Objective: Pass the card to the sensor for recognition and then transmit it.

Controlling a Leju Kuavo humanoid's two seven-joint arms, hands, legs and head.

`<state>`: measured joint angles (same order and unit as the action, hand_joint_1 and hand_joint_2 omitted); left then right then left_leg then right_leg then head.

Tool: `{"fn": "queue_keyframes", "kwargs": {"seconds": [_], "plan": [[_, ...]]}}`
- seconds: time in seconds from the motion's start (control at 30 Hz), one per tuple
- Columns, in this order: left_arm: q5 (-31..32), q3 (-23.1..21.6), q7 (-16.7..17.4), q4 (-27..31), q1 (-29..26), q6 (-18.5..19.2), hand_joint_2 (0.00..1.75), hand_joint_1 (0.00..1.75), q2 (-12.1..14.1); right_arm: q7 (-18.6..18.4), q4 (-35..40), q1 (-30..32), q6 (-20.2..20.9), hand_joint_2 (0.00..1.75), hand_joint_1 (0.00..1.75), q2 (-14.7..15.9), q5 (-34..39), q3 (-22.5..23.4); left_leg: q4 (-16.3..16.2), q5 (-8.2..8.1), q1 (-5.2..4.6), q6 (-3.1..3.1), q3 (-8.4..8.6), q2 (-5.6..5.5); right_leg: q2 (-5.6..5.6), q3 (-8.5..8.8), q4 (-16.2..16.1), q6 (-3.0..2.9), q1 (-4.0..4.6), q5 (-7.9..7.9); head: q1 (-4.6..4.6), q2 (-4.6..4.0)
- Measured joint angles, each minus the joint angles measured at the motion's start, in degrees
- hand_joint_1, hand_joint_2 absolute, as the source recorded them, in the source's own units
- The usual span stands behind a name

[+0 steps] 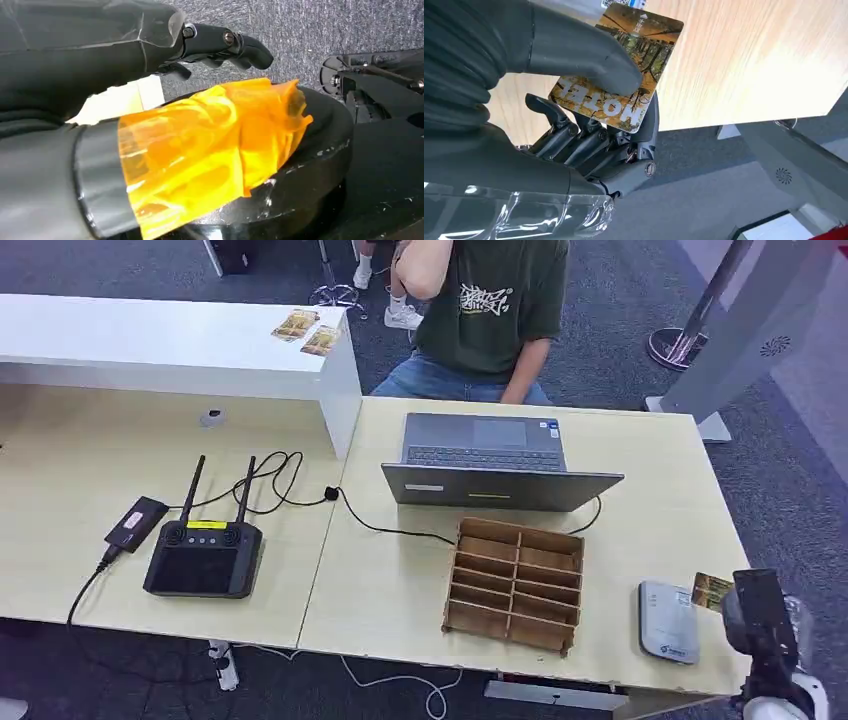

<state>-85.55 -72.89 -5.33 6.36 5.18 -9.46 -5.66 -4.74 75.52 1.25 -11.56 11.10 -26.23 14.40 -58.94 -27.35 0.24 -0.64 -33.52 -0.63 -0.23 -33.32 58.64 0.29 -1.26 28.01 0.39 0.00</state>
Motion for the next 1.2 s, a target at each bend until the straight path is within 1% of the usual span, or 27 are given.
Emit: {"fn": "queue_keyframes", "kwargs": {"seconds": [0.23, 0.4, 0.63, 0.73, 0.9, 1.2], "plan": [[0.0, 0.0, 0.2, 0.0, 0.0, 0.2, 0.00, 0.00, 0.0, -0.5, -1.7, -1.3, 1.8, 1.75, 1.75, -0.2, 0.9, -2.4, 0.0, 0.00, 0.00, 0.00, 0.01, 0.00, 0.00, 0.00, 0.0, 0.00, 0.00, 0.00, 0.00, 0.00], [0.0, 0.0, 0.2, 0.0, 0.0, 0.4, 0.00, 0.00, 0.1, -2.4, -3.5, -2.3, 3.9, 1.75, 1.75, 0.2, 1.8, -4.2, 0.0, 0.01, 0.00, 0.00, 0.02, 0.00, -0.01, 0.00, 0.0, 0.00, 0.00, 0.00, 0.02, 0.00], [0.0, 0.0, 0.4, 0.0, 0.0, 0.5, 0.00, 0.00, 0.3, -3.1, -4.8, -2.4, 4.7, 1.75, 1.75, 0.9, 2.6, -5.2, 0.0, 0.00, 0.00, 0.00, 0.01, 0.01, 0.01, 0.00, 0.0, 0.00, 0.00, 0.00, 0.00, 0.00], [0.0, 0.0, 0.4, 0.0, 0.0, 0.5, 0.00, 0.00, 0.3, -3.7, -5.4, -2.4, 5.3, 1.75, 1.75, 1.4, 3.3, -5.5, 0.0, 0.00, 0.00, 0.00, 0.02, 0.00, 0.00, 0.00, 0.0, 0.00, 0.00, 0.00, 0.02, 0.00], [0.0, 0.0, 0.5, 0.0, 0.0, 0.6, 0.00, 0.00, 0.4, -5.3, -7.2, -2.4, 7.8, 1.75, 1.75, 2.8, 4.2, -5.8, 0.0, 0.00, 0.00, 0.00, 0.03, 0.01, 0.00, 0.01, 0.0, 0.00, 0.00, 0.00, 0.00, 0.00], [0.0, 0.0, 0.7, 0.0, 0.0, 0.6, 0.00, 0.00, 0.8, -7.2, -12.0, -3.8, 10.0, 1.75, 1.75, 5.4, 3.0, -6.8, 0.0, -0.02, 0.01, 0.03, 0.18, 0.16, 0.15, 0.11, 0.0, 0.02, 0.01, -0.01, 0.02, 0.00]]}}
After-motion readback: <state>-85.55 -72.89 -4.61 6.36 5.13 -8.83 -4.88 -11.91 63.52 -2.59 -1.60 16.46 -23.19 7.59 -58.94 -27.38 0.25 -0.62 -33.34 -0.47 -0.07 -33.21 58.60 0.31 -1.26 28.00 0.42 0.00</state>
